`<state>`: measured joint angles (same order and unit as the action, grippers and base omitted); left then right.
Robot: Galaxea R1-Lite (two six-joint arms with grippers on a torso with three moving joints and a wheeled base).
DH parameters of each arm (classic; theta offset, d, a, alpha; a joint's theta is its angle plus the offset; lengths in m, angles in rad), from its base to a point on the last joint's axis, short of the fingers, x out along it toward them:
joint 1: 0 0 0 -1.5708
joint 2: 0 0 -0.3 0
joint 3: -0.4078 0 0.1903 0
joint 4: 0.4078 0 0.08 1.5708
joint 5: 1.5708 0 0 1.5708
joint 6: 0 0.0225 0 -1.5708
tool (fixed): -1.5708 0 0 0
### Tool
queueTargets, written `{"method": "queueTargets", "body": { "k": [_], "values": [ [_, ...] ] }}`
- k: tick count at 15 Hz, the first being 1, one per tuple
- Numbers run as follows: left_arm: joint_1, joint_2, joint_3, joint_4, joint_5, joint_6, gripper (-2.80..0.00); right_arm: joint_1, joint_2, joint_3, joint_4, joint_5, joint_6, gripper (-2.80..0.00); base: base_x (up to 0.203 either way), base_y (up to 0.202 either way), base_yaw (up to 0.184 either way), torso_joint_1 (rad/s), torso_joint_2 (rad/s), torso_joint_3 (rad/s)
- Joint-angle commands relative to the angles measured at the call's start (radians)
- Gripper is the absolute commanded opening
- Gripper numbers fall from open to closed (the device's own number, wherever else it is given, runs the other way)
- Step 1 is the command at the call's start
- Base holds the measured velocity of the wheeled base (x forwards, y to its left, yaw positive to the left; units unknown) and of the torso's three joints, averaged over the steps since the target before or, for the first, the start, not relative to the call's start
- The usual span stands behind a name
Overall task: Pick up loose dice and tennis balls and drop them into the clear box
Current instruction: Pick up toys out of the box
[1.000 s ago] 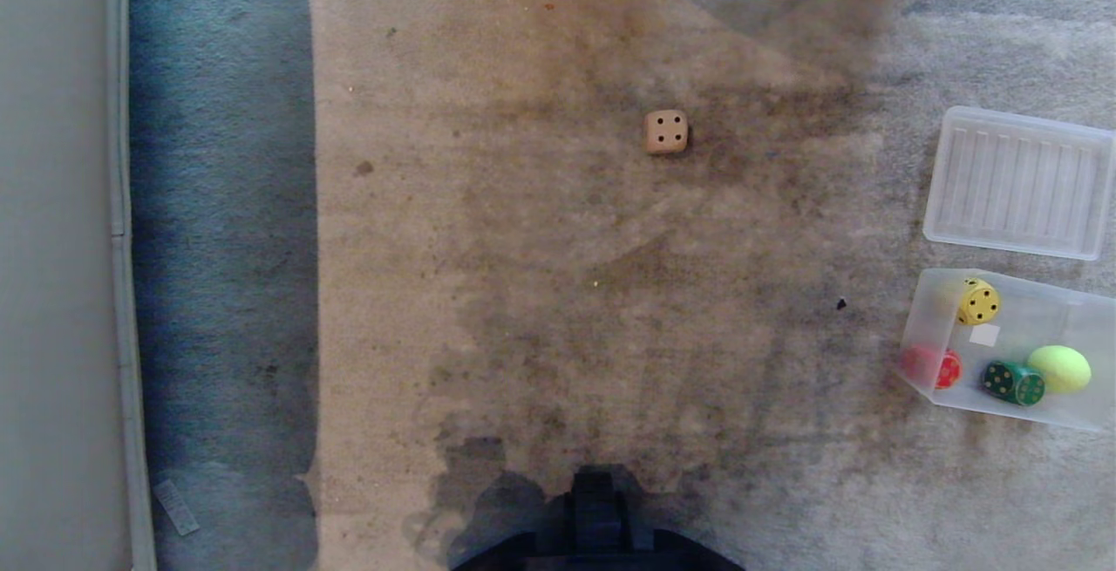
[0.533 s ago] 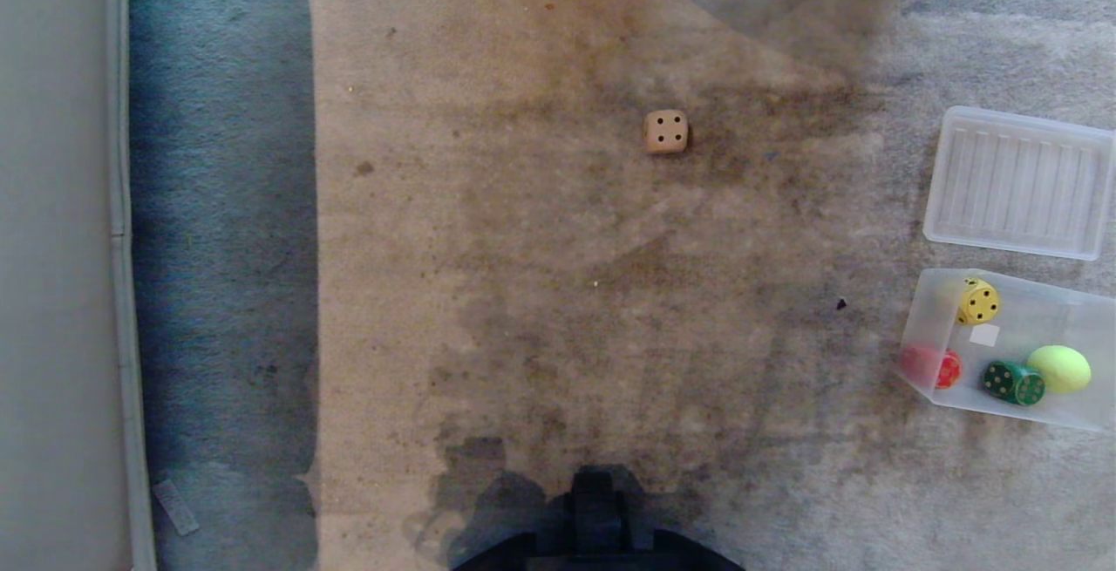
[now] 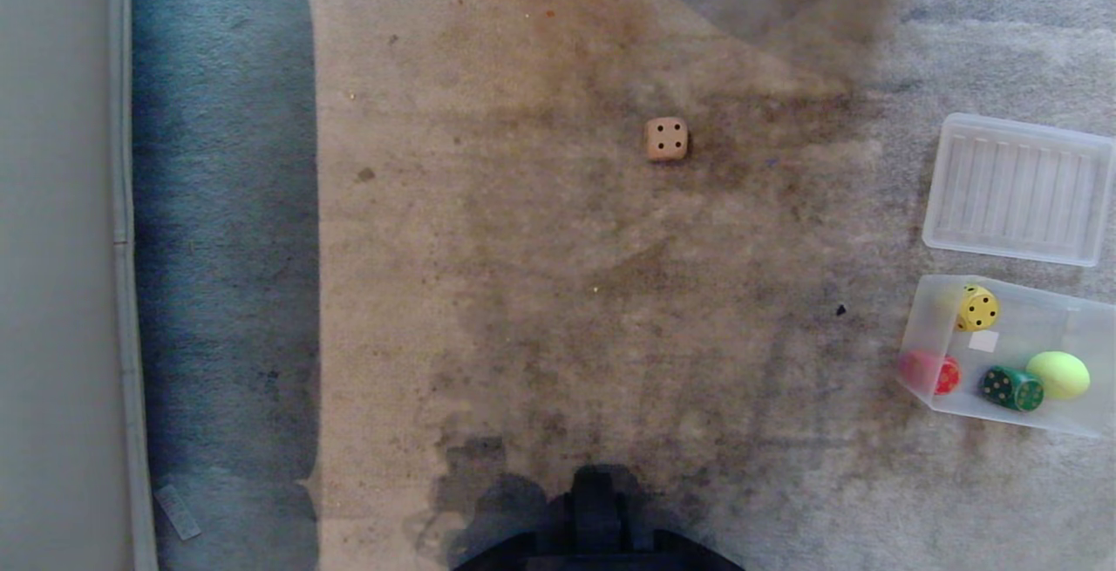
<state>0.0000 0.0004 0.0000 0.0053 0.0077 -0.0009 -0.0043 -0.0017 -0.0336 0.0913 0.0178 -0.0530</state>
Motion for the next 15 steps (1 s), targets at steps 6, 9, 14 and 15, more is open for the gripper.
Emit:
{"method": "queueTargets", "body": {
  "k": [6,9,14,15],
  "values": [
    [0.000,0.000,0.000,-0.001,0.000,-0.001,-2.80,0.000,0.000,0.000,0.001,0.001,-0.001,-2.80,0.180,0.000,0.001,0.002,0.00,0.002],
    [0.000,0.000,0.000,-0.001,0.000,-0.001,-2.80,0.000,0.000,0.000,0.001,0.001,-0.001,-2.80,0.038,0.000,0.001,0.001,0.00,0.000],
    [0.000,0.000,0.000,-0.001,0.000,-0.001,-2.80,0.000,0.000,0.000,0.001,0.001,-0.001,-2.80,0.000,0.000,0.000,0.000,0.00,0.000],
    [0.000,0.000,0.000,-0.001,0.000,-0.001,-2.80,0.000,0.000,0.000,0.001,0.001,-0.001,-2.80,0.000,0.000,0.000,0.000,0.00,0.000]
  ]
}}
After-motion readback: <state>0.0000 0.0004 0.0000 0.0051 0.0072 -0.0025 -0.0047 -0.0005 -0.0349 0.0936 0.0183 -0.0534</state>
